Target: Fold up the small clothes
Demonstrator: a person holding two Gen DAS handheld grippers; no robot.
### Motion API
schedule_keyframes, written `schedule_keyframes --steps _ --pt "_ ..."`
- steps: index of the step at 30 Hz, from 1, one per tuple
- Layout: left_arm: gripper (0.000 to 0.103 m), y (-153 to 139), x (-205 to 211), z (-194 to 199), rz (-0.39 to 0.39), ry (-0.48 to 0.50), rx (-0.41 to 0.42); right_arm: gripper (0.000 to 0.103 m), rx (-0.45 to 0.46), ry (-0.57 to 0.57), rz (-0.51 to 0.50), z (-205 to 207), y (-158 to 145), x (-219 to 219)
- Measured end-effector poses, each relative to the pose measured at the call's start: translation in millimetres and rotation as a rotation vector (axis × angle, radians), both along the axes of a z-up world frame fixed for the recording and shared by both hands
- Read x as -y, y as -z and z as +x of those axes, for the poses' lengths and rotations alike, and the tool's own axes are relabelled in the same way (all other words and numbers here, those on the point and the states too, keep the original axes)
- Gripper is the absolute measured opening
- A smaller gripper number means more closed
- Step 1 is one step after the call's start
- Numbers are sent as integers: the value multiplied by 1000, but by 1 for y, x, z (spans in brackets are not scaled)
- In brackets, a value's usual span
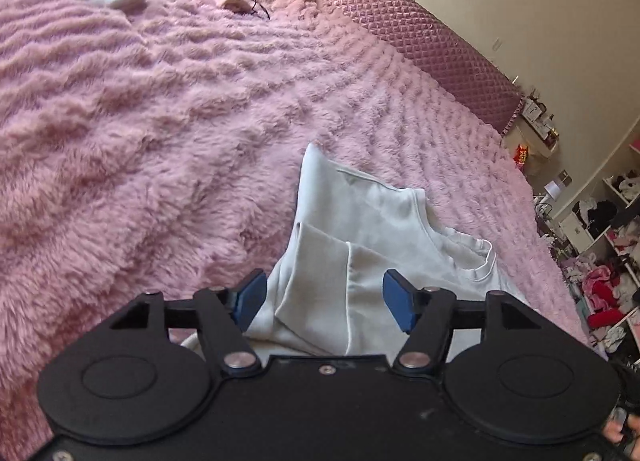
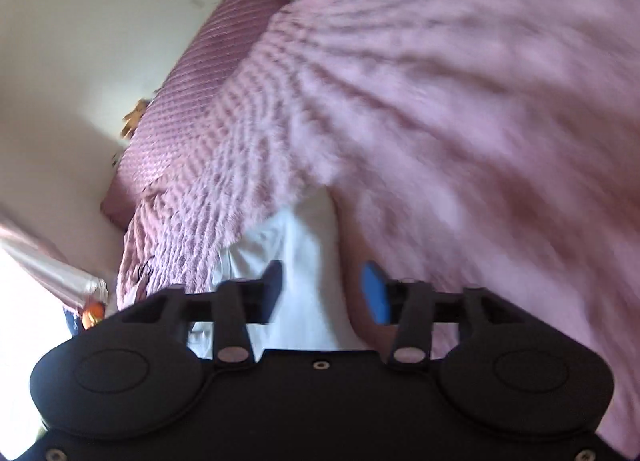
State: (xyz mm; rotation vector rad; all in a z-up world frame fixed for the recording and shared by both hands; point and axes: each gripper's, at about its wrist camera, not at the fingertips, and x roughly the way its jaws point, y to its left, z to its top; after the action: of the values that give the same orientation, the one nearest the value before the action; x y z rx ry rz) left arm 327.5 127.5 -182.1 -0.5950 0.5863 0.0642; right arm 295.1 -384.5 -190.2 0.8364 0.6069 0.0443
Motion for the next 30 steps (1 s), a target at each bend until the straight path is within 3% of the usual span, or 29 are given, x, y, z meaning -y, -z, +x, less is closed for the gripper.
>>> schedule_keyframes --steps 3,5,7,11,12,13,14,17,20,21,23,25,27,30 --pt "74 -2 1 1 -15 5 18 51 -50 -58 8 55 11 1" --pt "74 8 2 6 -45 32 -9 52 -93 -53 7 82 22 1" --pt "74 15 3 9 -38 43 -46 52 -141 -15 -24 97 33 -2" --pt "74 29 4 15 -29 55 -92 51 -129 -5 51 112 44 -4" --pt "74 31 4 15 -27 53 -100 34 -123 -25 66 115 42 -7" --pt "74 33 3 17 -28 52 -104 6 -123 -39 69 118 41 -8" --pt "74 35 2 17 -31 52 -103 5 -130 -37 55 119 37 -10" --pt "75 38 1 18 -24 55 -110 4 -64 8 -71 114 18 -20" --pt "75 42 3 23 11 57 -127 3 -181 29 -281 127 24 -36" --pt "75 41 4 24 14 58 -132 3 -209 12 -277 130 29 -35" --pt "76 36 1 25 -5 71 -142 8 -179 33 -250 119 23 -30" --pt "77 24 -5 22 -23 97 -140 23 -156 0 -223 102 10 -22" --pt "79 9 -12 12 -25 147 -136 24 -114 -100 -164 75 -6 -14" --pt "92 -16 -23 -15 26 250 -132 24 -69 -245 -101 14 -30 -2"
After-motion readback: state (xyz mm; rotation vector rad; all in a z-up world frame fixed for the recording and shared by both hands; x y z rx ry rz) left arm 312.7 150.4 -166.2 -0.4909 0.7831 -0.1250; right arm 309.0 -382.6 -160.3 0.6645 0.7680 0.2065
